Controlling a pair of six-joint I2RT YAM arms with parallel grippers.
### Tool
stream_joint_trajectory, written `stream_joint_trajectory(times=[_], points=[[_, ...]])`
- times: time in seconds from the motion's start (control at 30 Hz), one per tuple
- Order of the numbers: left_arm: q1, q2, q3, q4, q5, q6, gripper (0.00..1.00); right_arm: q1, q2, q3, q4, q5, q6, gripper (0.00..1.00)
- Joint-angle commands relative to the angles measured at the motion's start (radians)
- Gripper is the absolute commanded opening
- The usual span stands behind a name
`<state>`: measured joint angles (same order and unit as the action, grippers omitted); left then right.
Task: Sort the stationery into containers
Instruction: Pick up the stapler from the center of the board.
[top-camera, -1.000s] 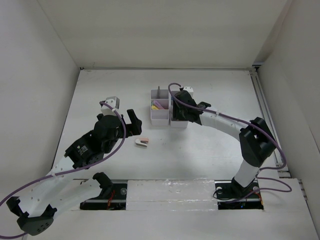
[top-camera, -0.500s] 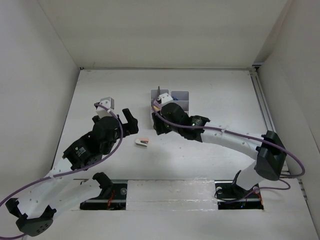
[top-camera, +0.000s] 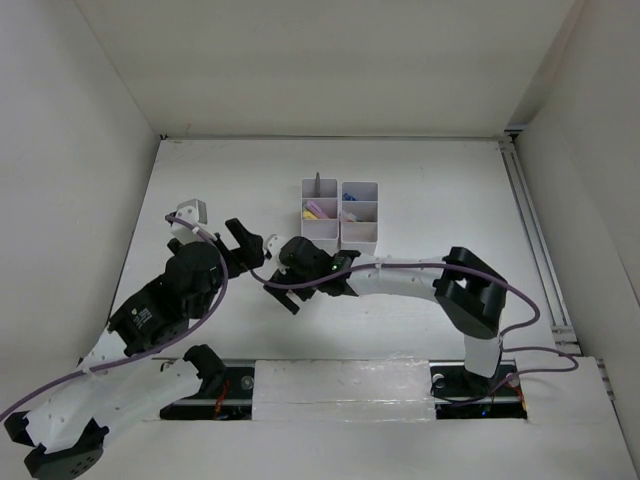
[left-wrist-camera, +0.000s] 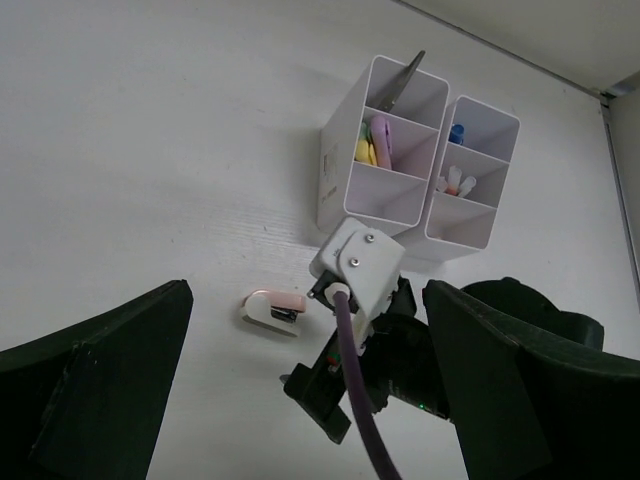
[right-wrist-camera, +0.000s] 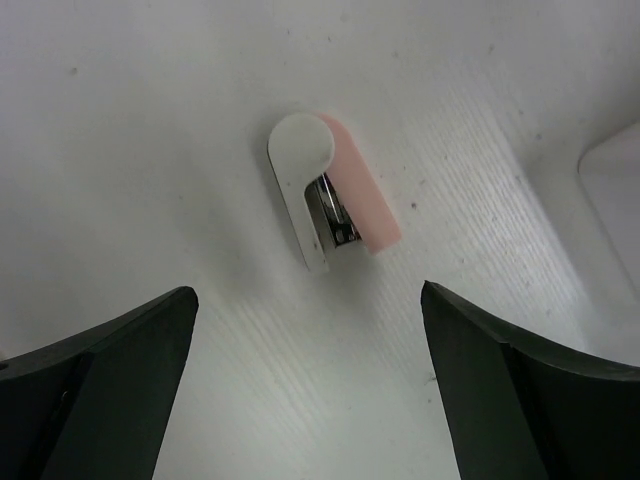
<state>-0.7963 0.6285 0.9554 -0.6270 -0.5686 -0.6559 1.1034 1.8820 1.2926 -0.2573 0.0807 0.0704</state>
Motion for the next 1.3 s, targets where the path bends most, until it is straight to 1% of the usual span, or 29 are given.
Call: stream_joint_trajectory(times=[0.0,0.17,0.3,0.33,0.53,0.67,0.73,0.83,0.87,0.9,0.97,1.07,1.1,1.17,1.2,1.27], points=[[0.000,0.019,-0.001,0.015,-0.002,0.013,1.00,0.001,0.023,0.097,0.006,-0.047,-0.110,1.00],[0.000,0.019,-0.001,0.024,0.009,0.022,1.00,0.001,0.068,0.138,-0.013,-0.036,-0.188,1.00],[0.000,0.008,-0.001,0.024,0.009,0.022,1.00,-0.034,0.110,0.187,-0.033,-0.123,-0.230,0.98],[0.000,0.008,-0.001,0.024,0.009,0.022,1.00,-0.034,0.120,0.200,-0.071,-0.165,-0.230,0.98],[0.000,-0.010,-0.001,0.033,0.009,0.022,1.00,-0.076,0.175,0.241,-0.111,-0.277,-0.239,0.88],[0.000,-0.010,-0.001,0.033,0.018,0.022,1.00,-0.097,0.200,0.241,-0.111,-0.323,-0.239,0.88],[0.000,-0.010,-0.001,0.033,0.018,0.022,1.00,-0.097,0.200,0.232,-0.111,-0.323,-0.239,0.85],[0.000,-0.010,-0.001,0.033,0.018,0.022,1.00,-0.097,0.200,0.199,-0.079,-0.332,-0.219,0.77],[0.000,-0.010,-0.001,0.033,0.018,0.022,1.00,-0.097,0.200,0.189,-0.079,-0.332,-0.210,0.72],[0.000,-0.010,-0.001,0.033,0.018,0.022,1.00,-0.097,0.209,0.176,-0.056,-0.332,-0.210,0.72],[0.000,-0.010,-0.001,0.033,0.018,0.022,1.00,-0.097,0.209,0.163,-0.046,-0.346,-0.201,0.69],[0.000,-0.010,-0.001,0.033,0.018,0.022,1.00,-0.097,0.209,0.163,-0.034,-0.346,-0.201,0.57],[0.000,-0.010,-0.001,0.033,0.018,0.022,1.00,-0.097,0.209,0.163,-0.034,-0.346,-0.192,0.47],[0.000,-0.010,-0.001,0.033,0.018,0.022,1.00,-0.097,0.209,0.163,-0.034,-0.310,-0.178,0.03],[0.000,-0.010,-0.001,0.033,0.018,0.022,1.00,-0.097,0.191,0.134,-0.020,-0.300,-0.164,0.00],[0.000,-0.010,-0.001,0.033,0.018,0.022,1.00,-0.097,0.154,0.102,0.004,-0.300,-0.150,0.00]])
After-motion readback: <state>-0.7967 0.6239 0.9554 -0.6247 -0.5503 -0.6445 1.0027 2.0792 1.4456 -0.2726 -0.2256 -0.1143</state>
